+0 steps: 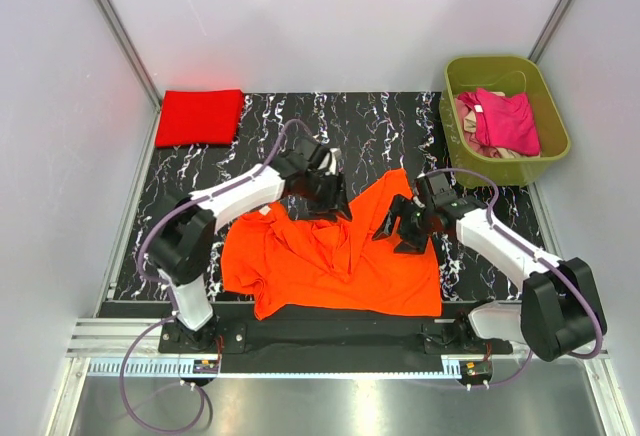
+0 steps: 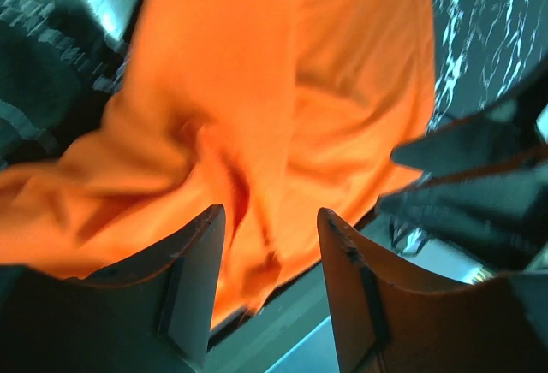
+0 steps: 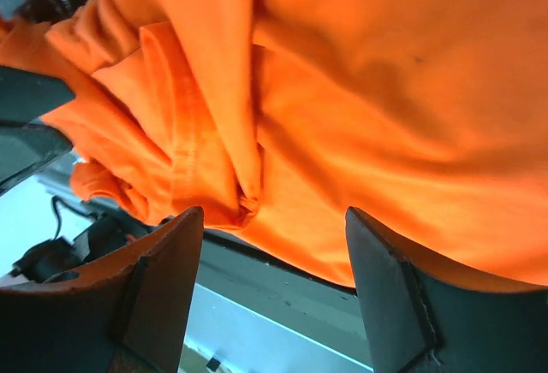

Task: Fold and stack the t-shirts
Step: Flatten the tshirt out

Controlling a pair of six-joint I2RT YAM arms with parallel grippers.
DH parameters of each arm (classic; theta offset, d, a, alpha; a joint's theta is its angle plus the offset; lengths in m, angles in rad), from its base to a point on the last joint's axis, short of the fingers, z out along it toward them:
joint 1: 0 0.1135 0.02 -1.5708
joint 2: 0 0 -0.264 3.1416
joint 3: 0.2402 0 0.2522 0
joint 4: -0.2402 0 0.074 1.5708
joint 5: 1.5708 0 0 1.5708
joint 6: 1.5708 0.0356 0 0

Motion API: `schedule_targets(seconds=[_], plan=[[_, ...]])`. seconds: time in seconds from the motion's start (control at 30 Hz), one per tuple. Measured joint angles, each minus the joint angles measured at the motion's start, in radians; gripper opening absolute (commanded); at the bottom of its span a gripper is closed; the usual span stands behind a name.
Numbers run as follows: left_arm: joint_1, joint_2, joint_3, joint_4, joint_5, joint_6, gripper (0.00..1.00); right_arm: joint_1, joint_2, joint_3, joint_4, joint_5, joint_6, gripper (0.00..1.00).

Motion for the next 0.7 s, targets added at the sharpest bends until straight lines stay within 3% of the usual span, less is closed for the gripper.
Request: schedule_targets(seconds=[0.37,0.7], plan=[[-0.057,0.155,0.063,0.002,-0.138,-0.076,0.55,-0.001,-0.136,0.013,-0.131,0.092,-0.019,0.74],[-0.055,0.220,0.110,0.004,-0.154,-0.095,0.51,-0.003,-0.153,-0.002,-0.160,0.094,-0.034,0.74]])
